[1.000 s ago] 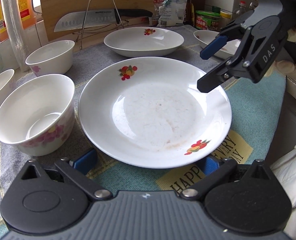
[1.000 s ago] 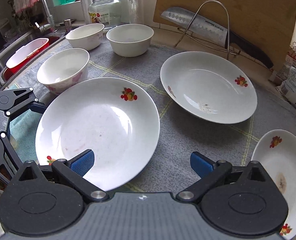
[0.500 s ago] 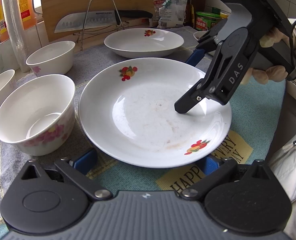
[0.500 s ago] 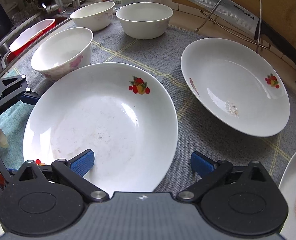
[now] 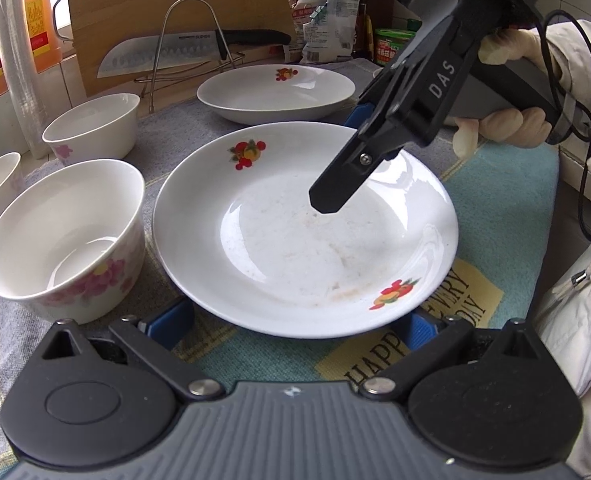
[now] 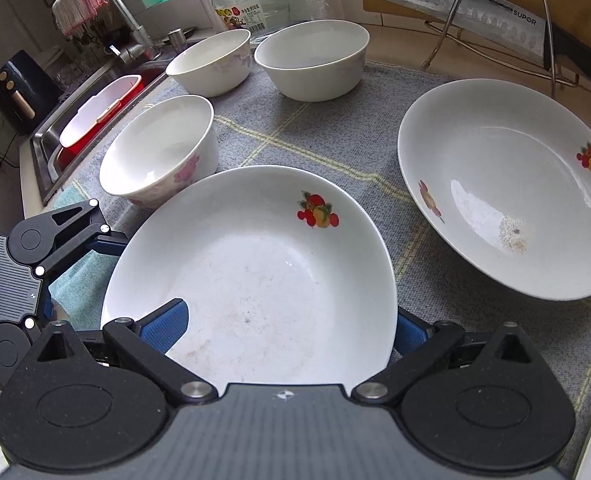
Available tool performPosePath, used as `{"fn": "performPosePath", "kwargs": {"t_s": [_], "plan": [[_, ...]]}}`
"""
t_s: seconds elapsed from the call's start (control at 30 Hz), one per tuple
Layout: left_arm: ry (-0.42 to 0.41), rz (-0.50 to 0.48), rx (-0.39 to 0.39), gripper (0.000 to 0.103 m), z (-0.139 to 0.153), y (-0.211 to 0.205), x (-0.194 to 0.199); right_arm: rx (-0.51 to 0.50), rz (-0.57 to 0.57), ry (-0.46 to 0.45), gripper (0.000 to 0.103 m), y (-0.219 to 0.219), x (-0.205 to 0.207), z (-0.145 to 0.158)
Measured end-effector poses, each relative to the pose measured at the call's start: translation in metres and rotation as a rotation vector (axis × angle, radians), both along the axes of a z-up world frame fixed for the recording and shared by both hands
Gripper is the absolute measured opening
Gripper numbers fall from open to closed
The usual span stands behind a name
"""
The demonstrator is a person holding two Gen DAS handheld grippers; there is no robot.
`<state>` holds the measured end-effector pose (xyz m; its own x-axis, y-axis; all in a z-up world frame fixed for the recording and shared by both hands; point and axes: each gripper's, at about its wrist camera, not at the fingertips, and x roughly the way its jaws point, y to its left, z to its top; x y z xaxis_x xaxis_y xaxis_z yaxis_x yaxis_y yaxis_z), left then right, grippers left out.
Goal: Organize plates and bowls
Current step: 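Close the right tool on the large plate's rim and lift it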
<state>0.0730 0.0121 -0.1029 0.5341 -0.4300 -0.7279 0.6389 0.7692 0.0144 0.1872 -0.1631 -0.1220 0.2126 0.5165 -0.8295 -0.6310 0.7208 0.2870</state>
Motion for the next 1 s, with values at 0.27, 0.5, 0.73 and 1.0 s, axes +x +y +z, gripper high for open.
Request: {"fn": "performPosePath", "kwargs": {"t_s": [0.27, 0.5, 0.73, 1.0], "plan": [[-0.004, -0.02, -0.003, 0.103, 0.0, 0.003, 0.002, 0.009, 0.027, 0.018, 0.099, -0.001, 0.005, 0.001], [-0.009, -0.036, -0.008, 0.103, -0.001, 0.004, 0.003, 0.037, 0.003, 0.065, 0.084, -0.014, 0.014, 0.004], [-0.014, -0.044, -0.009, 0.103, -0.001, 0.005, 0.002, 0.123, -0.089, 0.179, 0.079, -0.025, 0.03, 0.001], [-0.017, -0.056, -0.013, 0.103, -0.001, 0.006, 0.004, 0.111, -0.118, 0.198, 0.067, -0.025, 0.035, 0.001]]}}
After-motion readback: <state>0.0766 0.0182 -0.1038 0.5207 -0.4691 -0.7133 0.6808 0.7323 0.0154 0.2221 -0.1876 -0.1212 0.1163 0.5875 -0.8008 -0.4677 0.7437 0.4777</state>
